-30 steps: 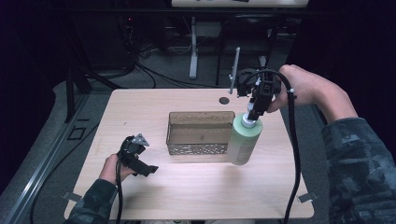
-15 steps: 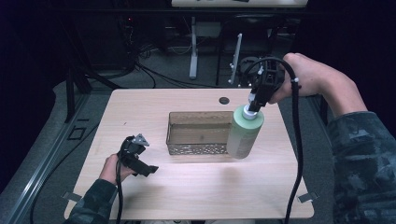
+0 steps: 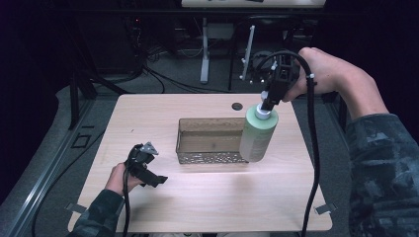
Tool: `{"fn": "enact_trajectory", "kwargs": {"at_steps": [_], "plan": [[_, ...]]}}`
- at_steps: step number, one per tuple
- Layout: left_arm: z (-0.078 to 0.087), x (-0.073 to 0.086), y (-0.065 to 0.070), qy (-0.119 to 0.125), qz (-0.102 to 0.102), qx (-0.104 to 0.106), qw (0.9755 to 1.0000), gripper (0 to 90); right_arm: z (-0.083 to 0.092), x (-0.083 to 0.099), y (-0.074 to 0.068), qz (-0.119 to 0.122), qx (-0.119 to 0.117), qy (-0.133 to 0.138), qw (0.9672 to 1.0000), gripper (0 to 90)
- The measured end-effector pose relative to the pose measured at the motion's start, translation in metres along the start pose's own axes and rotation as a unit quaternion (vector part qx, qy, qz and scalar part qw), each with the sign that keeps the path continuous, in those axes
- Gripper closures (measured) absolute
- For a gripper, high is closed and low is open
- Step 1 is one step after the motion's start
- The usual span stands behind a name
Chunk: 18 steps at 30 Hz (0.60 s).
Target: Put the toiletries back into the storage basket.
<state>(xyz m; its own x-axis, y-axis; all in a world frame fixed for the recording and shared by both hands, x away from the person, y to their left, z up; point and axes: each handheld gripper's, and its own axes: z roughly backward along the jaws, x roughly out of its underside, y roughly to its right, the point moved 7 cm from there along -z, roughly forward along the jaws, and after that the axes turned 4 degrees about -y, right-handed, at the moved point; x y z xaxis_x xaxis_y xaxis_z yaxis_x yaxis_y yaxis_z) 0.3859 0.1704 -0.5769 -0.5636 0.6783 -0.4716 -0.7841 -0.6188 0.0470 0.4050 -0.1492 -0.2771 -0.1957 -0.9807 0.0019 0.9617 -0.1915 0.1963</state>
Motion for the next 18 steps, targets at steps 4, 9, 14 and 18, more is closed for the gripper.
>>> {"fn": "enact_trajectory", "kwargs": {"at_steps": [4,9,14,18], "plan": [[0.001,0.0,0.0,0.0,-0.001,0.001,1.0,0.0,0.0,-0.003,0.003,-0.001,0.001,0.003,1.0,62.8],[0.001,0.001,-0.001,-0.002,-0.001,0.0,1.0,0.0,0.001,-0.007,0.007,-0.002,0.009,0.001,1.0,62.8],[0.001,0.001,-0.001,-0.002,0.0,0.001,1.0,0.0,-0.001,-0.011,0.01,0.003,0.014,-0.001,0.9999,62.8],[0.0,0.001,-0.001,-0.003,-0.001,-0.001,1.0,0.0,-0.002,-0.015,0.012,0.004,0.013,0.003,0.9999,62.8]]}}
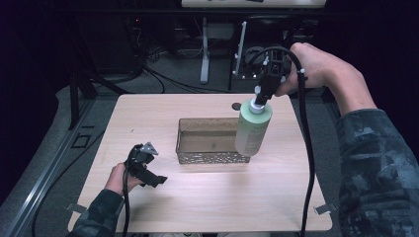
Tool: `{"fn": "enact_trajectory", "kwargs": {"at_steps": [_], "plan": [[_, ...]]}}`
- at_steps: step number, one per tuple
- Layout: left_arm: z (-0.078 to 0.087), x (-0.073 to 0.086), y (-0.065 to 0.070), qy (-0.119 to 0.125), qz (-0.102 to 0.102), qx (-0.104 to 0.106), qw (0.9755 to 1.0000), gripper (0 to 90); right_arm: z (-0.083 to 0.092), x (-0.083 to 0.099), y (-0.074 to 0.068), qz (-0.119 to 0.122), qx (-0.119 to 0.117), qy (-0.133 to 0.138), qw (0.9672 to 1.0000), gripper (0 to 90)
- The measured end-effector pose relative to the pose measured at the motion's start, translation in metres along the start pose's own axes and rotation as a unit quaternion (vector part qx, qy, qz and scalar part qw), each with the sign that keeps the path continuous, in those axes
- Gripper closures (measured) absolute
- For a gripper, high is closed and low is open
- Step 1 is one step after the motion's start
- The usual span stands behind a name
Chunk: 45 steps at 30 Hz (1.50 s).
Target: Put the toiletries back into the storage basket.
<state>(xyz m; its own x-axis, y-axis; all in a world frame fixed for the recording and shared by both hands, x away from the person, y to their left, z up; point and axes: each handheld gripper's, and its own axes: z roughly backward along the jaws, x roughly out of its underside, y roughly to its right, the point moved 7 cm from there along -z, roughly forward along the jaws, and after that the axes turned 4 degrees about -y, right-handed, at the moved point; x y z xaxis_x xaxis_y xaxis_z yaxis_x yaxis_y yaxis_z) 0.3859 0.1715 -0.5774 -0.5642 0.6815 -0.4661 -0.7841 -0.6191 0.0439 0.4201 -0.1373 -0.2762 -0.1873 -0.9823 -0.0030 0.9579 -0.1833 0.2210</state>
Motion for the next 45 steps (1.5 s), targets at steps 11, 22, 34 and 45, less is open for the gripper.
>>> {"fn": "enact_trajectory", "kwargs": {"at_steps": [11,22,34,45], "plan": [[0.0,0.0,0.0,0.0,0.0,0.0,1.0,0.0,-0.003,-0.007,0.005,-0.005,0.006,0.002,1.0,62.8],[0.0,-0.001,0.0,0.001,0.0,0.002,1.0,0.0,-0.006,-0.013,0.01,-0.009,0.011,0.005,0.9999,62.8],[0.0,0.0,0.0,-0.001,-0.002,0.002,1.0,0.0,-0.01,-0.018,0.016,-0.009,0.024,0.001,0.9997,62.8],[0.0,-0.001,0.0,0.001,-0.002,0.003,1.0,0.0,-0.014,-0.024,0.021,-0.015,0.029,0.006,0.9994,62.8]]}}
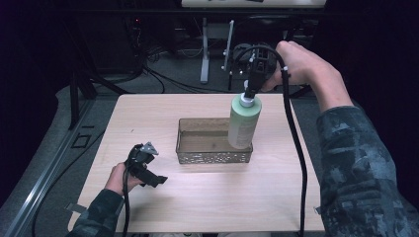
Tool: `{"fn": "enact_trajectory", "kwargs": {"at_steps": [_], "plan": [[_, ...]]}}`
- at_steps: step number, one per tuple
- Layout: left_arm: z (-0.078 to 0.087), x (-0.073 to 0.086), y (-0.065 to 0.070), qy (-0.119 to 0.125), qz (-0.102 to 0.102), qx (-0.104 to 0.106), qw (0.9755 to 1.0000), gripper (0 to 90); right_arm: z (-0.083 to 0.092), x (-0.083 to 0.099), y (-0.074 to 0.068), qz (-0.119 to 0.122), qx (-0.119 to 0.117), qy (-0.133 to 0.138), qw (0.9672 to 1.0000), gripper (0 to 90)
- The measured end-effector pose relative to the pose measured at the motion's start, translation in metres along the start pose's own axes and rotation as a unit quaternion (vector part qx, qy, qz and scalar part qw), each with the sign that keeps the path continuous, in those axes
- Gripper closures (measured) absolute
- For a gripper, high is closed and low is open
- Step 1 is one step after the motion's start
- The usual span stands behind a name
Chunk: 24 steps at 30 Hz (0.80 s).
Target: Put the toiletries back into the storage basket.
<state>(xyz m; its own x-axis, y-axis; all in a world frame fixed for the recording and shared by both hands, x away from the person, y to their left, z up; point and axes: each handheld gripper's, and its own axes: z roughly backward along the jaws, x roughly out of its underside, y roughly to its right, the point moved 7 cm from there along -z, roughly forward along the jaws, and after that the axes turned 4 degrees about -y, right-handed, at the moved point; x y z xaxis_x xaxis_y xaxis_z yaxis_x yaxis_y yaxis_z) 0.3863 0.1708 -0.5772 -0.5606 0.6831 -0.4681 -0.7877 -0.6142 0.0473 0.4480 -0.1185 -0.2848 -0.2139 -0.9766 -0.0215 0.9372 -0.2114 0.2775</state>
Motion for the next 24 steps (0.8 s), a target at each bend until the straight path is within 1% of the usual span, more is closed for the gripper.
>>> {"fn": "enact_trajectory", "kwargs": {"at_steps": [8,13,17,24], "plan": [[0.0,0.0,0.0,0.001,0.0,0.0,1.0,0.0,-0.005,-0.003,0.003,-0.004,0.003,0.004,1.0,62.8],[-0.001,0.001,0.0,-0.001,-0.001,0.001,1.0,0.0,-0.015,-0.003,0.004,-0.007,0.001,-0.006,1.0,62.8],[0.0,0.0,-0.001,0.0,0.0,0.001,1.0,0.0,-0.021,-0.004,0.006,-0.011,-0.003,-0.002,0.9999,62.8],[-0.001,0.0,0.0,-0.001,-0.001,0.001,1.0,0.0,-0.028,-0.005,0.009,-0.013,0.0,-0.002,0.9999,62.8]]}}
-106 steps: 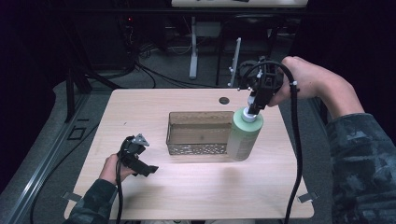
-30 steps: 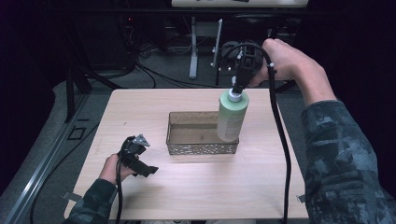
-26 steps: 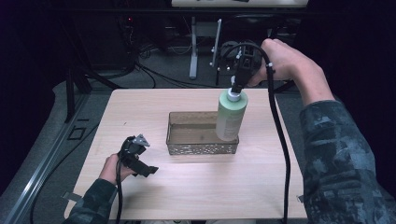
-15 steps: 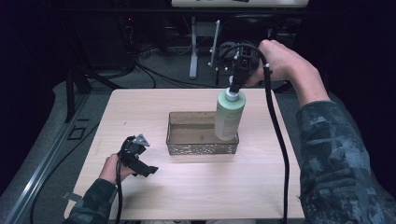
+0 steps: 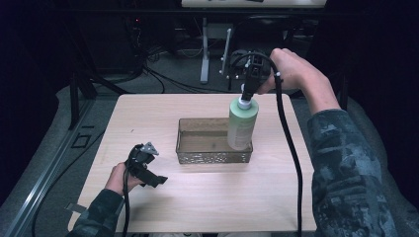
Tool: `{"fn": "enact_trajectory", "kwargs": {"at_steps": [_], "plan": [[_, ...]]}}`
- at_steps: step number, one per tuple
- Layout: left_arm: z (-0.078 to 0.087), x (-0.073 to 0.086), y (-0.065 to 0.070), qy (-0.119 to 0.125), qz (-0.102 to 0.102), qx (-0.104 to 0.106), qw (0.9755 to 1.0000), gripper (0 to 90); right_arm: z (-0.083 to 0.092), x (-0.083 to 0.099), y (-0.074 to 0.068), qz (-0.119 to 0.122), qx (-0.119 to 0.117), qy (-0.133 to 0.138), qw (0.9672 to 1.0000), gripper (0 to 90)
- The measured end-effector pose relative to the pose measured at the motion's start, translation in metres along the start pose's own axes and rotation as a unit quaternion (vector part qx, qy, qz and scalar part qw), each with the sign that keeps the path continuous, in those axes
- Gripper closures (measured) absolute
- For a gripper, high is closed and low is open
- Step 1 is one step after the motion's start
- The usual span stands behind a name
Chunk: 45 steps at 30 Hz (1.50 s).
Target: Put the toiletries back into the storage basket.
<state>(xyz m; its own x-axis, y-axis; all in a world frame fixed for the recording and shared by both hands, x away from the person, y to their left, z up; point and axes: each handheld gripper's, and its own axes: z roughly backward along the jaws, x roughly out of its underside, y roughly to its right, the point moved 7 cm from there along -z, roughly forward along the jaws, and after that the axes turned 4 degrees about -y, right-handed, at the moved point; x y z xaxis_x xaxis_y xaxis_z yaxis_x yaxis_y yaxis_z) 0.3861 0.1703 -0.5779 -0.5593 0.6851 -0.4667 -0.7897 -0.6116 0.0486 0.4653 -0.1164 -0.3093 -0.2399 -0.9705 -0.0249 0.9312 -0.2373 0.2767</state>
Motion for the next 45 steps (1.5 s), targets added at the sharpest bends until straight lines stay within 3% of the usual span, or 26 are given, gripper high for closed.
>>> {"fn": "enact_trajectory", "kwargs": {"at_steps": [14,45], "plan": [[0.0,0.0,-0.001,0.0,-0.001,0.0,1.0,0.0,-0.013,-0.004,0.002,-0.008,-0.002,-0.001,1.0,62.8],[0.0,0.0,-0.001,0.0,-0.001,-0.001,1.0,0.0,-0.066,0.007,-0.003,-0.028,-0.028,-0.011,0.9992,62.8]]}}
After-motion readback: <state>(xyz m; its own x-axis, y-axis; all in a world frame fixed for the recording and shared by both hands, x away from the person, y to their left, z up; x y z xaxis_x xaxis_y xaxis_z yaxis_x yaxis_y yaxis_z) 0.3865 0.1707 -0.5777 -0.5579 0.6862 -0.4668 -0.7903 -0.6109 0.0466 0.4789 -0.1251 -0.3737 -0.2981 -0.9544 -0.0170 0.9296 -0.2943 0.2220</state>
